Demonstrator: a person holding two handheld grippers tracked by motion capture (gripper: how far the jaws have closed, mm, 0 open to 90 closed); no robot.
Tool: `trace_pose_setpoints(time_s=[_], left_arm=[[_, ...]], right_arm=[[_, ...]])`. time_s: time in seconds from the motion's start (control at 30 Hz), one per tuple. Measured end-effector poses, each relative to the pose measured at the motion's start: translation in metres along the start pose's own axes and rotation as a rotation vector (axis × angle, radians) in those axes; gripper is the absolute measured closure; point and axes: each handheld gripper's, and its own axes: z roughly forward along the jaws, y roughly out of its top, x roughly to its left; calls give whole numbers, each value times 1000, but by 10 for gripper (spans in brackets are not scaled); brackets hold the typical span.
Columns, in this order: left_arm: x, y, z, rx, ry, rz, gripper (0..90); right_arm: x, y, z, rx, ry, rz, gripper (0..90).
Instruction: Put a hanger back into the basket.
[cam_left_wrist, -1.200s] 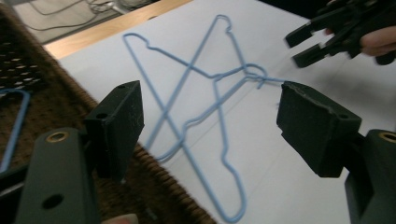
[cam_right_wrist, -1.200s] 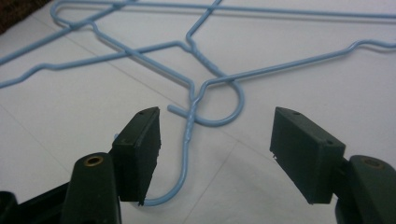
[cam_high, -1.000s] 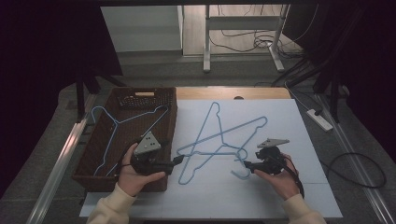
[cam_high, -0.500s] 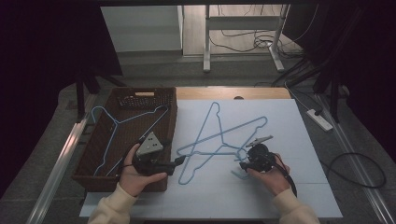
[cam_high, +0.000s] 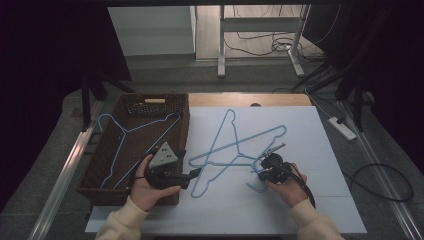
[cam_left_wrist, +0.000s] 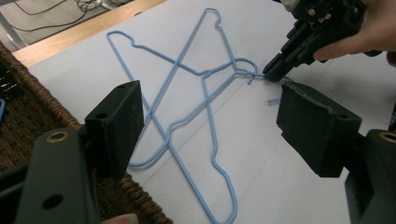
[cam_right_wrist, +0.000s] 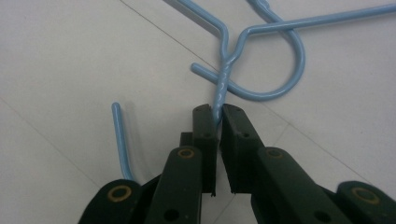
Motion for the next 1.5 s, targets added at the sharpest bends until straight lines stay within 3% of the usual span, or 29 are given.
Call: trace_pose_setpoints(time_s=[0.1,0.37,0.57,0.83,1.07,1.17,1.43,1.5], left_arm=[[-3,3,4,4,-7,11,239],[-16,16,18,26,-37,33,247],[-25,25,38,107,-59,29,254],[-38,34,64,160,-72,41,251],[-47,30,99,229,-59,34,249],[-49,25,116,262,-19,51,266],[-44,17,156,312,27,73,337],[-42,17,160,317,31,69,359]], right_arm=[[-4,2,-4,-5,19,27,852],[-5,11,-21,6,38,29,853],[-5,21,-34,24,40,-3,853],[-6,25,-42,28,49,-10,854],[-7,24,-46,25,54,-17,854],[-8,25,-48,25,50,-23,854],[-8,27,-50,29,46,-29,854],[-8,27,-50,28,46,-30,854]])
